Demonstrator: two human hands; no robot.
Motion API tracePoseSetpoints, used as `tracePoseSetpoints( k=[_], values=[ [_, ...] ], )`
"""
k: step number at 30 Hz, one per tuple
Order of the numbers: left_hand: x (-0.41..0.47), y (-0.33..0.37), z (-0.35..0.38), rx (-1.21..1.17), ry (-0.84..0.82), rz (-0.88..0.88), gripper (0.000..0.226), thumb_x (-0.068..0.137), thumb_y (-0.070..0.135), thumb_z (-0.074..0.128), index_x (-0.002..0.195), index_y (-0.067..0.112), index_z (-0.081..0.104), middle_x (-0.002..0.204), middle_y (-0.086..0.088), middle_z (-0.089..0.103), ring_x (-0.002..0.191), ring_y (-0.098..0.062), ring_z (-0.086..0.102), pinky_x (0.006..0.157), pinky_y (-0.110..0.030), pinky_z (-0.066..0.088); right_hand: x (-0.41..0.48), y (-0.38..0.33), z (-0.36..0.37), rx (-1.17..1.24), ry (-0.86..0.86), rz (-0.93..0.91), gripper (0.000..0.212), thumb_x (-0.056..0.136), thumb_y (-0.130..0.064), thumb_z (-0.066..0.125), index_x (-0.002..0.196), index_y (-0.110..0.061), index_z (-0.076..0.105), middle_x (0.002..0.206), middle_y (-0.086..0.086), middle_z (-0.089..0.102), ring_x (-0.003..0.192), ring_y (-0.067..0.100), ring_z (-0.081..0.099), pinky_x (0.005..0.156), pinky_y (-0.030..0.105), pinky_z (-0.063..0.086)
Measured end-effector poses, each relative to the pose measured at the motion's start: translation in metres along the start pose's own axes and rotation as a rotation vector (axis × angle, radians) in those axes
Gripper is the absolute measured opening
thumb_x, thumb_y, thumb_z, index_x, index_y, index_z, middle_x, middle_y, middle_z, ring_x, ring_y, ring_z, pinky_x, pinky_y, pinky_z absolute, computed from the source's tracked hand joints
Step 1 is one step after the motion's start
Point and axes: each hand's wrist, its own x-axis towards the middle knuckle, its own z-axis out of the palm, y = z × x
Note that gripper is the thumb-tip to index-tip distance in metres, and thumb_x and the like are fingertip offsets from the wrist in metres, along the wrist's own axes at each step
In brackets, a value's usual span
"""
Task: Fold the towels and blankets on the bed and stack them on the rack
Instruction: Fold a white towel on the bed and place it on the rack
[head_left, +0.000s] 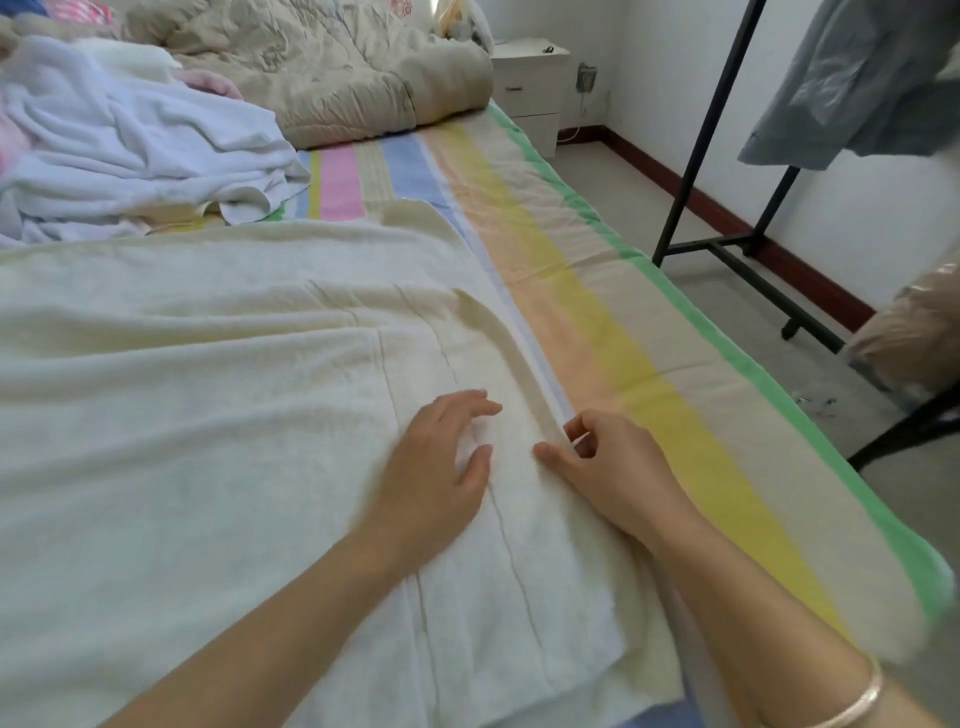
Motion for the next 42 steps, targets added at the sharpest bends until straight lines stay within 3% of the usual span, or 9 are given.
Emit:
tracePoseSetpoints(
  k=[7, 10, 13, 18, 23, 28, 34, 38, 42],
  values=[
    [-0.119, 0.043, -0.033, 0.118, 0.027, 0.212, 0.009, 0.085, 0.032, 0.062, 0.090, 0.025, 0.061, 0.090, 0.017, 0.054, 0.085, -0.003, 0.054, 0.073, -0.024, 0.045, -0.076, 0.036, -0.016, 0.084, -0.058, 0.047, 0.028, 0.082, -0.048, 0.069, 0.085, -0.021, 0.061, 0.071, -0.004, 0.064, 0.057, 0.013, 0.059, 0.056, 0.029, 0.044],
    [-0.137, 0.052, -0.034, 0.256, -0.062, 0.281, 0.022, 0.084, 0.049, 0.064, 0.087, 0.029, 0.058, 0.082, 0.017, 0.051, 0.073, 0.000, 0.050, 0.061, -0.022, 0.044, -0.098, 0.038, -0.011, 0.085, -0.017, 0.065, 0.027, 0.086, -0.051, 0.062, 0.087, -0.024, 0.057, 0.074, -0.004, 0.066, 0.053, 0.014, 0.063, 0.058, 0.034, 0.052],
    [-0.142, 0.054, -0.033, 0.440, -0.113, 0.329, 0.030, 0.081, 0.058, 0.061, 0.086, 0.029, 0.057, 0.078, 0.016, 0.049, 0.066, -0.003, 0.047, 0.053, -0.019, 0.040, -0.111, 0.040, -0.001, 0.014, 0.101, 0.059, 0.026, 0.089, -0.055, 0.054, 0.084, -0.029, 0.053, 0.076, -0.007, 0.065, 0.067, 0.017, 0.065, 0.065, 0.039, 0.053],
    [-0.150, 0.063, -0.033, 0.614, -0.070, 0.287, 0.025, 0.087, 0.048, 0.048, 0.078, 0.025, 0.050, 0.068, 0.011, 0.045, 0.052, -0.008, 0.042, 0.039, -0.024, 0.036, -0.125, 0.043, 0.005, -0.061, 0.230, 0.008, 0.022, 0.093, -0.048, 0.049, 0.087, -0.028, 0.054, 0.077, -0.009, 0.061, 0.076, 0.018, 0.057, 0.062, 0.034, 0.042],
    [-0.148, 0.087, -0.022, 0.589, -0.127, 0.414, 0.016, 0.089, 0.033, 0.048, 0.077, 0.022, 0.046, 0.067, 0.008, 0.042, 0.046, -0.010, 0.038, 0.038, -0.024, 0.029, -0.131, 0.064, -0.010, -0.061, 0.234, 0.012, 0.023, 0.092, -0.047, 0.053, 0.081, -0.027, 0.053, 0.072, -0.009, 0.060, 0.074, 0.019, 0.057, 0.059, 0.033, 0.040],
    [-0.155, 0.080, -0.012, 0.693, -0.155, 0.335, 0.015, 0.080, 0.032, 0.046, 0.069, 0.022, 0.044, 0.059, 0.007, 0.038, 0.041, -0.011, 0.032, 0.039, -0.023, 0.018, -0.136, 0.067, -0.010, -0.201, 0.193, 0.012, 0.027, 0.091, -0.054, 0.050, 0.080, -0.029, 0.050, 0.072, -0.009, 0.059, 0.075, 0.020, 0.058, 0.059, 0.031, 0.037],
    [-0.163, 0.070, -0.016, 0.717, -0.199, 0.317, 0.011, 0.074, 0.032, 0.046, 0.070, 0.023, 0.043, 0.058, 0.009, 0.039, 0.041, -0.009, 0.034, 0.038, -0.023, 0.023, -0.140, 0.059, -0.012, -0.350, 0.103, 0.069, 0.039, 0.091, -0.062, 0.042, 0.075, -0.026, 0.045, 0.076, -0.005, 0.058, 0.076, 0.022, 0.056, 0.061, 0.032, 0.038],
    [-0.167, 0.065, -0.018, 0.669, -0.185, 0.291, 0.011, 0.073, 0.034, 0.047, 0.075, 0.024, 0.044, 0.061, 0.009, 0.044, 0.043, -0.010, 0.040, 0.037, -0.026, 0.032, -0.141, 0.054, -0.014, -0.417, -0.003, 0.102, 0.053, 0.091, -0.067, 0.037, 0.063, -0.022, 0.042, 0.066, -0.003, 0.049, 0.066, 0.021, 0.050, 0.054, 0.031, 0.033],
    [-0.172, 0.066, -0.014, 0.647, -0.182, 0.307, 0.011, 0.070, 0.031, 0.044, 0.078, 0.024, 0.045, 0.059, 0.009, 0.044, 0.041, -0.009, 0.038, 0.038, -0.023, 0.025, -0.143, 0.059, -0.015, -0.405, 0.008, 0.098, 0.051, 0.092, -0.063, 0.038, 0.067, -0.020, 0.050, 0.069, -0.001, 0.052, 0.073, 0.025, 0.054, 0.058, 0.033, 0.036]
  ],
)
